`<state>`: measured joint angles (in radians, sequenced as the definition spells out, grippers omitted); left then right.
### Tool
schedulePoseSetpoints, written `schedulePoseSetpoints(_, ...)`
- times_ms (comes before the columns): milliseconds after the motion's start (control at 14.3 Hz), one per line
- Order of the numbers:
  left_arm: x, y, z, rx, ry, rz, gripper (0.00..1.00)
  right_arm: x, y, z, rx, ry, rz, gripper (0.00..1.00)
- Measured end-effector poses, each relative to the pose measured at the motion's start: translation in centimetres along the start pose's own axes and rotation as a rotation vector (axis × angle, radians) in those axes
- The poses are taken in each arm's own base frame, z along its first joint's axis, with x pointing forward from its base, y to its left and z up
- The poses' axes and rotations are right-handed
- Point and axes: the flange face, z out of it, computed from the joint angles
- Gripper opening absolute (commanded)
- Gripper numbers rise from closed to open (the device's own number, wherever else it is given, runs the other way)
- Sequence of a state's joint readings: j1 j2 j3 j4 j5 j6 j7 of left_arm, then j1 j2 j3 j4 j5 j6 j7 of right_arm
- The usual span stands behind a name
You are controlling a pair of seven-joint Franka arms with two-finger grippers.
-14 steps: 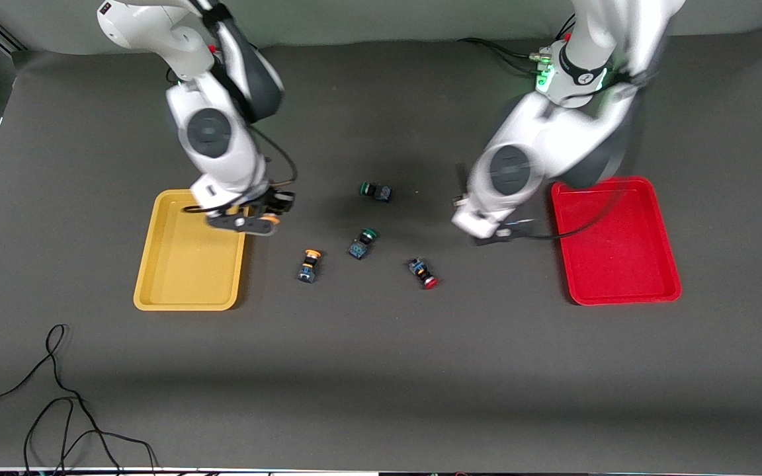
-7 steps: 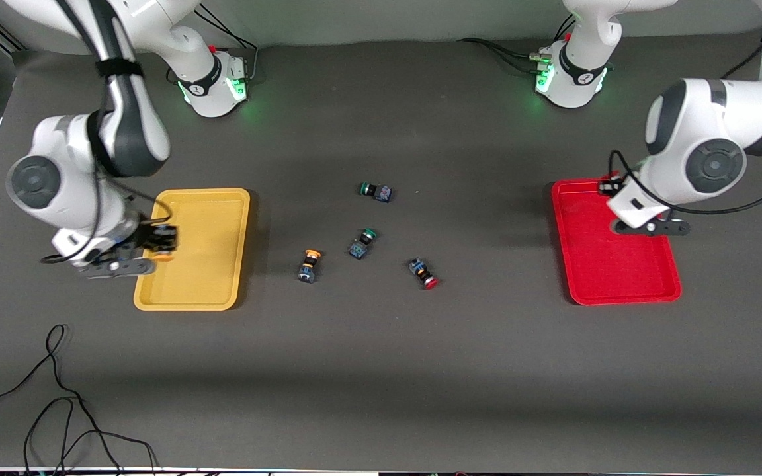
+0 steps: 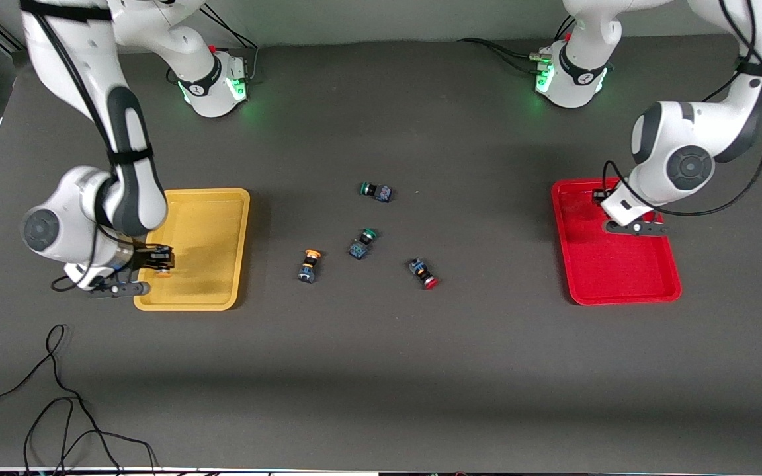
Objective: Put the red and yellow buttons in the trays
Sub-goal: 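Carry the yellow button into the yellow tray while the left fills red tray, then open both grippers and reach back to the remaining buttons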
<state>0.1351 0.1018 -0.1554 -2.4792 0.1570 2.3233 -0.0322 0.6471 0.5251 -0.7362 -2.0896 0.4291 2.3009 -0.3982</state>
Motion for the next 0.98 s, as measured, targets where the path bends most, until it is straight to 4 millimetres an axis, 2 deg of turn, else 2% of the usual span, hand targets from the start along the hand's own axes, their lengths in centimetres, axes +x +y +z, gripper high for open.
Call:
schedulePoseSetpoints(70, 0.1, 0.2, 0.8, -0.005, 0.006, 0.004, 0.33, 0.1, 0.0, 1.0, -0.012, -0.011, -0.004, 0.48)
schedulePoseSetpoints(140, 0.4, 0.4, 1.4, -0.010, 0.013, 0.007, 0.99, 0.3, -0.1, 1.5, -0.019, -0.016, -0.006, 0.99)
schedulePoseSetpoints(349, 0.9, 0.5, 2.0, -0.015, 0.013, 0.011, 1.00, 0.9, -0.4, 0.8, -0.017, 0.002, -0.009, 1.00)
schedulePoseSetpoints(488, 1.4, 0.2, 0.4, -0.004, -0.022, 0.010, 1.00, 1.3, -0.7, -0.4, -0.001, 0.012, -0.010, 1.00)
schedulePoseSetpoints(628, 2.3, -0.1, -3.6, 0.016, -0.084, 0.009, 1.00, 1.9, -1.3, -3.4, 0.037, -0.005, -0.009, 1.00)
schedulePoseSetpoints(767, 3.6, 1.2, -9.3, 0.030, -0.105, 0.023, 1.00, 2.7, -2.2, -8.6, 0.056, -0.032, 0.005, 1.00)
schedulePoseSetpoints(907, 4.7, 4.8, -14.3, -0.001, -0.093, 0.036, 1.00, 3.3, -4.5, -13.9, 0.061, -0.030, 0.030, 1.00)
schedulePoseSetpoints(977, 5.2, 7.1, -15.9, -0.018, -0.080, 0.020, 1.00, 3.4, -6.2, -15.7, 0.065, -0.021, 0.047, 1.00)
